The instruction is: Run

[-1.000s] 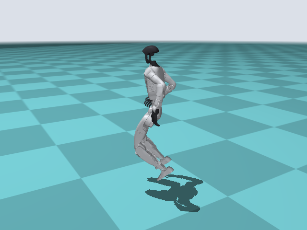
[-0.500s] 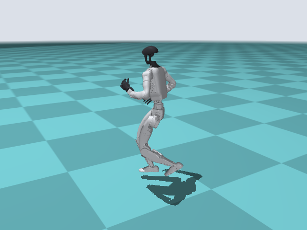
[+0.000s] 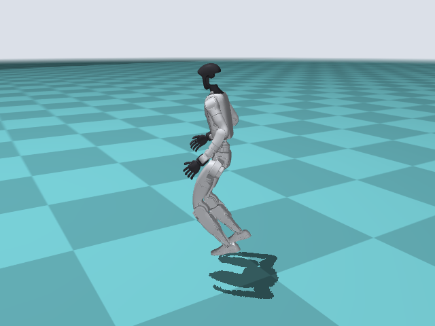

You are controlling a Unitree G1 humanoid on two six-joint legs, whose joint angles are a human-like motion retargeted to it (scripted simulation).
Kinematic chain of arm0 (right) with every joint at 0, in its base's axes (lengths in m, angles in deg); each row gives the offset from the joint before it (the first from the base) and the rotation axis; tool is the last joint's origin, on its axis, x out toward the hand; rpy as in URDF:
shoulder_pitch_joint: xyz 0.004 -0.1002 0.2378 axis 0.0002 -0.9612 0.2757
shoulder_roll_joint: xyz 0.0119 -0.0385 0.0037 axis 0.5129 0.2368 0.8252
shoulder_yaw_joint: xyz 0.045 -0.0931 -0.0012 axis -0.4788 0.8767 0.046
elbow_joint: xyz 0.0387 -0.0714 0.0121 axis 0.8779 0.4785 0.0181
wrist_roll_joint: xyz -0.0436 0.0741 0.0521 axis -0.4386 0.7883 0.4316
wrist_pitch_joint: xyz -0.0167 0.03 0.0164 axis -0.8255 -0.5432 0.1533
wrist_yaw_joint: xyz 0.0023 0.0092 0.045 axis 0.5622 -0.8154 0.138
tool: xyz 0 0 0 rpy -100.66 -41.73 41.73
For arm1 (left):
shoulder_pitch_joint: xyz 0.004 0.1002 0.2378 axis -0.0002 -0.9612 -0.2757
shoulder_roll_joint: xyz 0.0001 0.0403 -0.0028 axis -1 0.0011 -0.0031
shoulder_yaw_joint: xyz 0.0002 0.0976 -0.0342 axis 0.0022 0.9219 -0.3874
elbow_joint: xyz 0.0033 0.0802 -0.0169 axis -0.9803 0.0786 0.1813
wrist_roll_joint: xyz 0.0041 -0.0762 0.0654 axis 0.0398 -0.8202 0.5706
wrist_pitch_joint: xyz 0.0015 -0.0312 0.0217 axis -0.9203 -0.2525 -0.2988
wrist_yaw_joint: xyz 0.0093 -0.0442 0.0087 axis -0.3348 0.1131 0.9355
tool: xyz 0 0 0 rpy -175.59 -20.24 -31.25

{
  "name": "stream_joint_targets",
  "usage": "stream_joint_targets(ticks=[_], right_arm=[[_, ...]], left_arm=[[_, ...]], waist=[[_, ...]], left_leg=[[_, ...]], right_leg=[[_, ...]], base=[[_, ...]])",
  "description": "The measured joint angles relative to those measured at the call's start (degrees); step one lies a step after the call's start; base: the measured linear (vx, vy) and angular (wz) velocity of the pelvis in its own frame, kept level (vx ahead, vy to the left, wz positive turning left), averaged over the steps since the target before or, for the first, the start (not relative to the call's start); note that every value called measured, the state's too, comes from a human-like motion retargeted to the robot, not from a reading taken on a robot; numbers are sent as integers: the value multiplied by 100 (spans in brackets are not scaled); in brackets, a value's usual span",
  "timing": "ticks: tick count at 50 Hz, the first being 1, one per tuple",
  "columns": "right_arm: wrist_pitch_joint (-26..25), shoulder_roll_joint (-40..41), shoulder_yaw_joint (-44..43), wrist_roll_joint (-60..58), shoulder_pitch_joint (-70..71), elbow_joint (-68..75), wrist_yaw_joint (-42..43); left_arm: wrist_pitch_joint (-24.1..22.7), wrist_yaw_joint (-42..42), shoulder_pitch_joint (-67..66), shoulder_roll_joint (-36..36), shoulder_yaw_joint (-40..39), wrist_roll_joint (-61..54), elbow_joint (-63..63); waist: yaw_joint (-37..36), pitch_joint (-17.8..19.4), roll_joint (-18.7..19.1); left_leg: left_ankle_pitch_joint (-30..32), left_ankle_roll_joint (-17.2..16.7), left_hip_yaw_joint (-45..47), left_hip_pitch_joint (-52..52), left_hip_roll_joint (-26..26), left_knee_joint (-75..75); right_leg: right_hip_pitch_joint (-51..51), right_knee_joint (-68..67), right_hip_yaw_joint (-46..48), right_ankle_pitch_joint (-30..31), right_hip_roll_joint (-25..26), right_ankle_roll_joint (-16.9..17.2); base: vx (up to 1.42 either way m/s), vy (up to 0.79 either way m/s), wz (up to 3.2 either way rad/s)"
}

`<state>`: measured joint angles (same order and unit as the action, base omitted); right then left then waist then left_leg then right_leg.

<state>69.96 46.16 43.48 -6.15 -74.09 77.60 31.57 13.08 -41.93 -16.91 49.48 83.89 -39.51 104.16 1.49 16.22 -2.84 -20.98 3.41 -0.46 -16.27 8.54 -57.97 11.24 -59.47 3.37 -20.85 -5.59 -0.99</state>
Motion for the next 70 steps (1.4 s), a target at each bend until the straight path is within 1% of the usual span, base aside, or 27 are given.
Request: stream_joint_targets(ticks=[2,4,7,10,12,13,15,17,18,20,22,25,28,33,40,45,52,56,58,60,62,63,65,67,68,70], right_arm=[[-52,-70,91,72,-161,28,-231],[-88,-150,162,95,-252,37,-416],[-119,-267,243,35,-280,50,-543],[-188,-377,317,-65,-173,99,-586],[-259,-414,393,-207,-33,209,-582],[-309,-423,437,-318,49,292,-575],[-460,-400,543,-608,335,602,-541],[-649,-244,700,-909,773,1236,-429],[-717,-104,799,-1008,1071,1683,-344],[-761,211,996,-1074,1545,2556,-240],[-786,488,1126,-1052,1786,3233,-232],[-812,795,1222,-987,1967,3978,-260],[-820,957,1237,-923,2074,4444,-275],[-821,1079,1192,-840,2169,4872,-186],[-831,1127,1101,-725,2258,5075,-77],[-819,1121,1070,-631,2269,5068,-70],[-785,1041,1017,-535,2195,4938,-54],[-774,1013,980,-517,2153,4883,-29],[-783,1004,954,-512,2184,4883,-33],[-778,1011,955,-516,2143,4886,-12],[-783,1019,938,-498,2172,4915,-9],[-783,1028,940,-498,2143,4925,-4],[-792,1019,916,-467,2179,4973,0],[-795,1017,911,-435,2144,5011,18],[-796,1002,895,-406,2177,5043,18],[-797,1000,893,-360,2157,5076,42]], left_arm=[[-19,243,42,-61,90,-167,-330],[-25,459,112,-168,202,-338,-582],[5,684,284,-352,409,-537,-781],[56,811,538,-515,607,-645,-785],[113,816,691,-566,723,-611,-655],[147,801,757,-576,772,-564,-552],[240,691,961,-560,828,-402,-187],[372,518,1252,-408,834,-130,507],[424,418,1461,-274,827,3,992],[499,322,1736,26,786,163,1900],[584,353,1773,243,753,210,2571],[704,481,1669,431,734,187,3258],[786,603,1521,504,721,159,3649],[856,732,1313,565,669,143,3966],[880,812,1283,571,637,150,3969],[849,783,1364,491,697,171,3758],[726,584,1541,266,780,193,3224],[651,466,1584,173,806,190,2994],[628,431,1640,122,805,205,2922],[596,390,1629,107,825,222,2870],[584,386,1676,97,829,246,2840],[573,378,1651,124,848,261,2829],[570,389,1681,168,861,273,2864],[571,391,1634,221,892,275,2917],[573,405,1663,239,901,265,2972],[577,405,1618,294,932,248,3044]], waist=[[120,-92,31],[243,-164,57],[426,-283,113],[585,-408,181],[661,-468,205],[687,-486,210],[704,-478,213],[685,-381,202],[665,-312,197],[616,-219,203],[540,-235,213],[406,-327,211],[297,-396,194],[193,-402,161],[192,-346,101],[271,-288,26],[383,-249,-83],[414,-286,-156],[398,-322,-140],[388,-339,-193],[351,-367,-146],[341,-373,-182],[286,-387,-89],[253,-388,-112],[217,-404,-31],[184,-385,-30]], left_leg=[[607,-197,73,127,-57,344],[927,-312,182,221,-111,605],[1027,-351,403,331,-221,916],[843,-277,650,441,-340,1177],[441,-159,761,505,-376,1191],[128,-69,785,533,-376,1139],[-700,163,792,587,-360,1031],[-1540,421,838,632,-380,957],[-1780,487,889,663,-408,965],[-1913,520,919,733,-437,1049],[-1769,483,885,811,-438,1318],[-1502,416,796,931,-412,1807],[-1314,387,723,1047,-369,2225],[-1194,382,635,1156,-291,2551],[-1111,381,551,1212,-159,2746],[-961,363,505,1236,-14,2921],[-724,332,449,1204,173,3178],[-577,302,405,1188,266,3342],[-429,283,370,1253,250,3607],[-406,280,371,1229,291,3567],[-354,259,360,1237,204,3651],[-368,260,375,1206,220,3572],[-356,229,377,1192,65,3587],[-395,211,411,1115,25,3422],[-398,184,411,1079,-96,3415],[-446,154,444,995,-165,3222]], right_leg=[[1,268,-12,474,14,185],[28,480,-35,697,32,328],[39,859,-42,745,68,465],[35,1264,-106,704,121,545],[24,1318,-167,426,143,511],[18,1271,-192,166,148,459],[9,1122,-174,-601,133,282],[19,936,-25,-1368,61,93],[10,895,81,-1554,19,35],[-57,949,218,-1661,-20,-34],[-158,1229,333,-1514,-28,-13],[-312,1732,485,-1254,-31,83],[-417,2083,576,-1082,-40,170],[-465,2213,665,-1019,-112,233],[-339,1933,707,-1043,-271,244],[-86,1459,681,-1006,-464,236],[348,625,613,-1234,-861,55],[383,448,463,-1283,-954,64],[322,574,395,-1253,-891,73],[216,638,299,-1284,-906,117],[61,938,256,-1248,-757,135],[0,998,207,-1283,-759,163],[-195,1431,181,-1235,-534,169],[-303,1630,138,-1303,-477,201],[-390,1910,155,-1237,-332,188],[-463,2055,153,-1270,-271,205]], base=[[-10,1,70],[-8,2,74],[-5,3,73],[-3,3,59],[-3,3,41],[-4,2,26],[0,0,0],[-3,0,3],[-5,-1,8],[-6,-2,9],[-3,-1,5],[0,0,0],[0,0,0],[0,0,0],[-5,1,11],[-7,0,14],[-8,-1,11],[-7,-3,13],[-5,-4,4],[-6,-5,2],[-6,-6,-4],[-6,-7,-7],[-6,-8,-13],[-7,-9,-16],[-7,-10,-20],[-9,-10,-18]])
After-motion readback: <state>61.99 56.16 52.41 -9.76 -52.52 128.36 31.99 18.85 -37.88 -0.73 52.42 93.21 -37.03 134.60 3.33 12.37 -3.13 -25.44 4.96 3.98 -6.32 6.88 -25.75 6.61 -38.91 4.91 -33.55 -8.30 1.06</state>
